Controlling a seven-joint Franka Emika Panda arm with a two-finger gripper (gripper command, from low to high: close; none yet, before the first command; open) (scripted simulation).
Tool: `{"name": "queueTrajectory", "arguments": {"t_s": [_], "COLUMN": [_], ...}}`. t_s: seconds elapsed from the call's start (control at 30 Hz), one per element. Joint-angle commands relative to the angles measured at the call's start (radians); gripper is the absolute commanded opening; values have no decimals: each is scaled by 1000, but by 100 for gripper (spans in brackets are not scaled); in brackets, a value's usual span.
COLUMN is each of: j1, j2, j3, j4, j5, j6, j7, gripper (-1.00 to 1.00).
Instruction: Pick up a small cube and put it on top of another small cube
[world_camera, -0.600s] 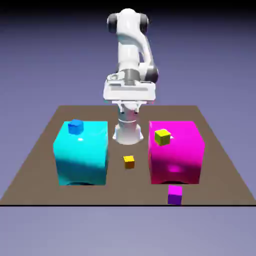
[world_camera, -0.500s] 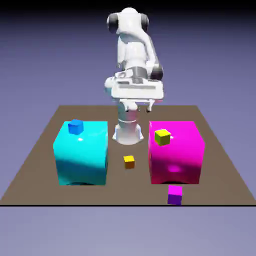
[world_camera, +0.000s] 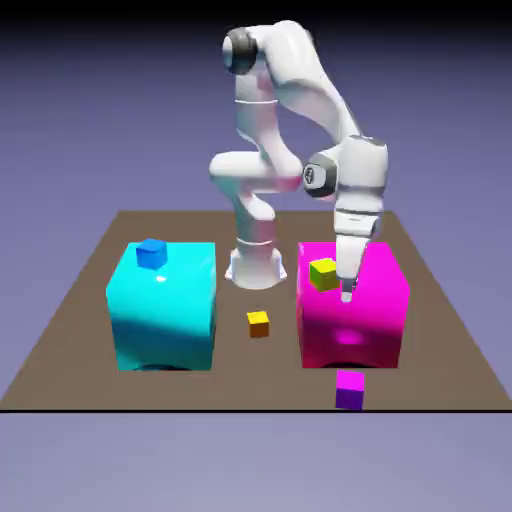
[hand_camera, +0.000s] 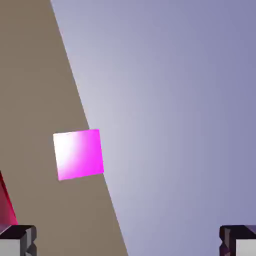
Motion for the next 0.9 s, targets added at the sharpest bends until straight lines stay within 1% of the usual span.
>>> {"name": "queueTrajectory", "arguments": {"t_s": [0.0, 0.37, 0.87], "j1": [-14, -106, -310], "j2": [35, 421, 921], "j3": [27, 322, 626], "j4": [28, 333, 646], "j5": [-17, -200, -388], "j6": [-30, -365, -728], "j7": [-44, -522, -1174], "gripper": [0, 0, 0]}}
